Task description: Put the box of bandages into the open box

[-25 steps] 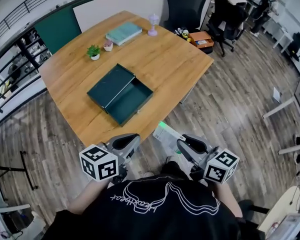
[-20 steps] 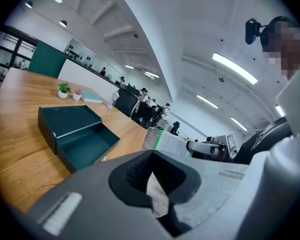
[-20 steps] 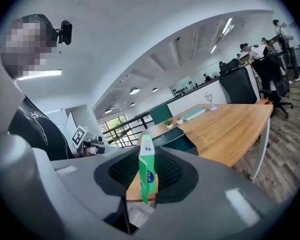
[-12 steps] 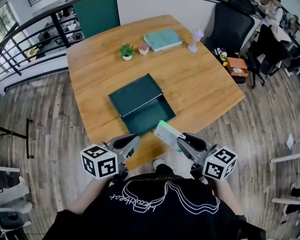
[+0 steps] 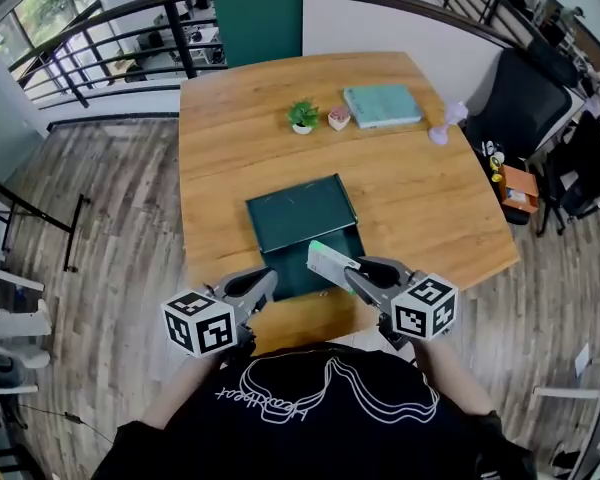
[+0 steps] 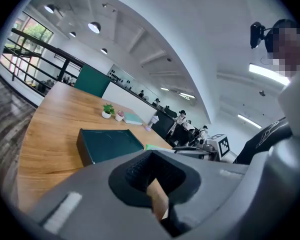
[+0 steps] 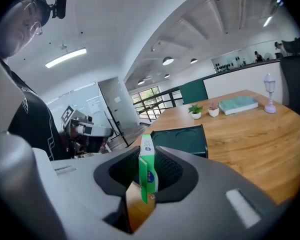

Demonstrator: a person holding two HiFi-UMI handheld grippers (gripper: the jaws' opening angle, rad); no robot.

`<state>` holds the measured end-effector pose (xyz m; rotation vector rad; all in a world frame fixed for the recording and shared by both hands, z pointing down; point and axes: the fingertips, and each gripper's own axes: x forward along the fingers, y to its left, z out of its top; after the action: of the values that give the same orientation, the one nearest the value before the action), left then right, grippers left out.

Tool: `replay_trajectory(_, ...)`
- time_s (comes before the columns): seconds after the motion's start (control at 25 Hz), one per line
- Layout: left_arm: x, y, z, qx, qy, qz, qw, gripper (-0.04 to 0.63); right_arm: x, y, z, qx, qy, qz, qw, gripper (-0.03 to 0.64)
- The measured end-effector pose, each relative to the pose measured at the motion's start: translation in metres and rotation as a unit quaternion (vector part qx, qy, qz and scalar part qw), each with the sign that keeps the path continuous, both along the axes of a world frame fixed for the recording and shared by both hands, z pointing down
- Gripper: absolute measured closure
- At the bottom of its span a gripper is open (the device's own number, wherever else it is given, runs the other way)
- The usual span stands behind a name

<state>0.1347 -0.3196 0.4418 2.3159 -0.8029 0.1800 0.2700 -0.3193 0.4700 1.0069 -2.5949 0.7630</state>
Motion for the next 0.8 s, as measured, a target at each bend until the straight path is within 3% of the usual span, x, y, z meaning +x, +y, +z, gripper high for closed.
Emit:
replay_trajectory(0.2, -0.005, -0.008, 0.005, -0.003, 0.0, -0.045, 0.999, 0.595, -0.012, -0.02, 0.026, -0.013, 0.035, -0.071, 0.997, 0.502)
replay_trajectory(0.52, -0.011, -0.008, 0.013, -0.006, 0.0, -0.097, 0.9952, 0.595, -0.03, -0.033, 0.063, -0.001, 0.095, -0.175, 0.98, 0.502)
replay_trajectory(0.64, -0.009, -0.006, 0.017, -0.01, 0.002, -0.108, 0.9941, 0.595, -0.03, -0.035, 0.08, 0.014, 0.128, -0.198, 0.972, 0.502)
replay_trajectory(0.8, -0.013, -0.003, 0.025, -0.015, -0.002, -0.119, 0.9927, 0.595, -0.031, -0.036, 0.089, 0.028, 0.127, -0.214, 0.968, 0.5)
